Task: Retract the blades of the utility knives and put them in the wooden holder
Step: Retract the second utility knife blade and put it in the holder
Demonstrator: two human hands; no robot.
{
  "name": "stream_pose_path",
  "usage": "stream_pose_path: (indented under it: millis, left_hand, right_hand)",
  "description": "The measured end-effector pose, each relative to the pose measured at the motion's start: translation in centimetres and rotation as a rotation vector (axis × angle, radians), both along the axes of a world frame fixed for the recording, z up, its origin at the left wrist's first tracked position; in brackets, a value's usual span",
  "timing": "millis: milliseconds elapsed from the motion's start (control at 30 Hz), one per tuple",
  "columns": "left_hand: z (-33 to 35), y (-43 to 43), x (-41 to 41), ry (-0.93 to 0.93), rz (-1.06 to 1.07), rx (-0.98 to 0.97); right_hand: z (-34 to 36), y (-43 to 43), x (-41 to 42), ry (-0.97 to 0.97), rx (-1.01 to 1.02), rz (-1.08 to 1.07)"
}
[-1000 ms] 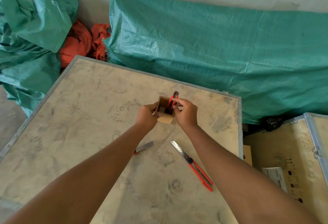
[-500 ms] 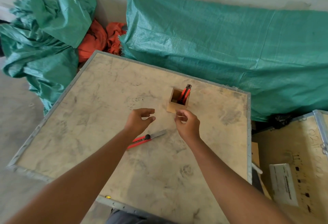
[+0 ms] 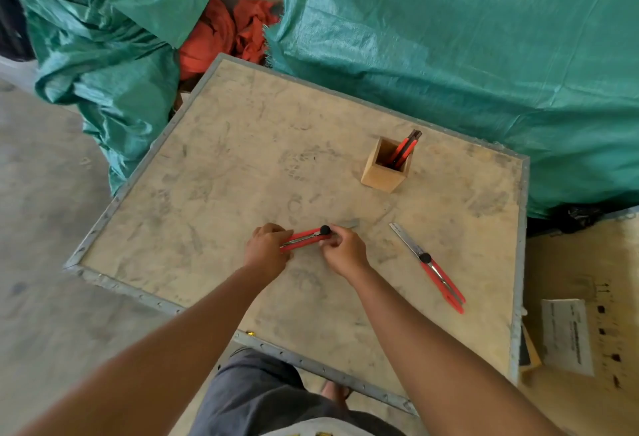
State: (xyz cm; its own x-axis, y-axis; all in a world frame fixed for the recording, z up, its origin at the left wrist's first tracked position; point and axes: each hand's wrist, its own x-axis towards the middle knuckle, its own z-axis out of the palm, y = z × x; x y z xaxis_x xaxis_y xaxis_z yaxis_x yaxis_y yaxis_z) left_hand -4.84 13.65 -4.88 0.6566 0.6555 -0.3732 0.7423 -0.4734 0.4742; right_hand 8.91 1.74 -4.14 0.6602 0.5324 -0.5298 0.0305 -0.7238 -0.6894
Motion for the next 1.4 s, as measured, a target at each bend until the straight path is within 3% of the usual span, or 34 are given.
stream_pose_path:
  millis: [267,467,600,867,1000,1133,1400]
  left_hand:
    - [-0.1,-1.8,-1.2,-0.159,-0.003,-0.044]
    - [2.3,-4.0,-1.4,-0.336,0.088,-0.074]
    - [5.5,-5.6,-0.2,-0.41,0.125,-0.137]
    - [9.8,-8.8,3.1,-0.526,0.07,-0.499]
    - [11.0,-10.9,4.4,-0.659,0.163,-0.636]
    - [12.3,-12.2,5.5,-0.737,0.204,-0.666]
    - [13.8,-13.1,6.6,-0.784,0.219,-0.67]
  right_hand:
    - [-0.7,0.0,-0.9,0.004,0.096,-0.23]
    - [2.3,-1.3,-0.3,0.104,0.295,-0.369]
    - [6.0,-2.8,2.1,0.049,0.377,-0.285]
    - [12.3,-6.2,7.9,-0.019,0.474,-0.192]
    - [14.2,-8.2,8.8,0.018,0.503,-0.09]
    - [14.8,-10.2,8.9,-0.017,0.438,0.095]
    - [15.7,-12.0,9.0,-0.125,0.401,0.26]
